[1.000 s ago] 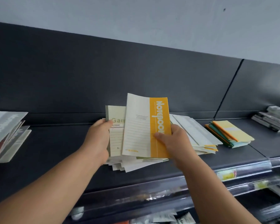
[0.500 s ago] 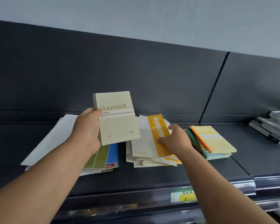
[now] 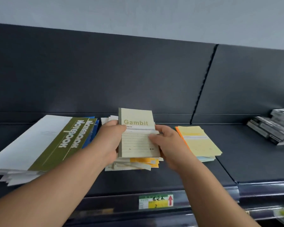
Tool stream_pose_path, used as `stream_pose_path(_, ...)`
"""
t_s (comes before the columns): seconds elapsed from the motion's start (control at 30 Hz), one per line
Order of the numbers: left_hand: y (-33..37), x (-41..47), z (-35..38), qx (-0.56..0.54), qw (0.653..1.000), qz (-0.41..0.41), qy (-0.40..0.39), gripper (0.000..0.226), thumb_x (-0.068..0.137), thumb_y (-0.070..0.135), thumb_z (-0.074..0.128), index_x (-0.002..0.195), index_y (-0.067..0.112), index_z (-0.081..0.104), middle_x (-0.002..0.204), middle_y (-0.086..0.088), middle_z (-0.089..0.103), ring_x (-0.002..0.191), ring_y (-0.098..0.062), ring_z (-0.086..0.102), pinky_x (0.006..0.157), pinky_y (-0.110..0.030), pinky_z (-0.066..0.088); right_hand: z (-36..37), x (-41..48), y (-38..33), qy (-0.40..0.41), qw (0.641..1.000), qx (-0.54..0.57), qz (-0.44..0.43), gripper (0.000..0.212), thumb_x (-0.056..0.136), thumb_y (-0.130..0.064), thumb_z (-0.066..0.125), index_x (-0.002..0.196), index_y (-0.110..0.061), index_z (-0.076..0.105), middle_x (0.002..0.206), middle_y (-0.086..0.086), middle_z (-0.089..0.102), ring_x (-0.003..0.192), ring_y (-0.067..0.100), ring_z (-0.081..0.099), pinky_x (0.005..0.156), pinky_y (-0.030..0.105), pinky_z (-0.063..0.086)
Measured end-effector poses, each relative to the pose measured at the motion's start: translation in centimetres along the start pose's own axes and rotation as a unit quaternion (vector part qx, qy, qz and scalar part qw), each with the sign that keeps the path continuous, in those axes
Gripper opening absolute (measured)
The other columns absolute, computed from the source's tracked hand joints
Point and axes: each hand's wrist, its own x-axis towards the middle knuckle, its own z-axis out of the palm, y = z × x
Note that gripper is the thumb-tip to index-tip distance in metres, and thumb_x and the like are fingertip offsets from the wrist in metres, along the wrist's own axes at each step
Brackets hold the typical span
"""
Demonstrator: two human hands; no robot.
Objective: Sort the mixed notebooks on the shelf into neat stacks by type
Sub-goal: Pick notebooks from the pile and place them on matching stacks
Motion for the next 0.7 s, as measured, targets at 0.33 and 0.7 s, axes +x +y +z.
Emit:
stream_pose_path(0.33,-1.6,1.6,4.5,0.347,0.918,0.185,-0.045,0.032,0.096,0.032,0.049,0.126,0.025,0.052,0.125,0.002,0.058,0.108,-0.017,0.057,0.095,-0.04,0.048,-11.5,0.5,1.2,0.207,0.977,-0.054,0.006,0.036,0.096,-0.001,0.044,0.123,-0.018,0.059,0.112,0.008,0.066,0.096,0.026,0.063,0.076,0.037,0.056)
stream_pose_path(0.7,-3.0,1.6,3.1,0.653,0.68,0.331,-0.031,0.052,0.096,0.041,0.046,0.143,0.021,0.036,0.142,0.001,0.043,0.13,-0.022,0.039,0.105,-0.035,0.035,-13.7,1.5,2.8,0.278,0.852,-0.434,0.09,0.043,0.09,-0.007,0.046,0.132,-0.014,0.051,0.128,0.012,0.051,0.117,0.035,0.045,0.088,0.038,0.039)
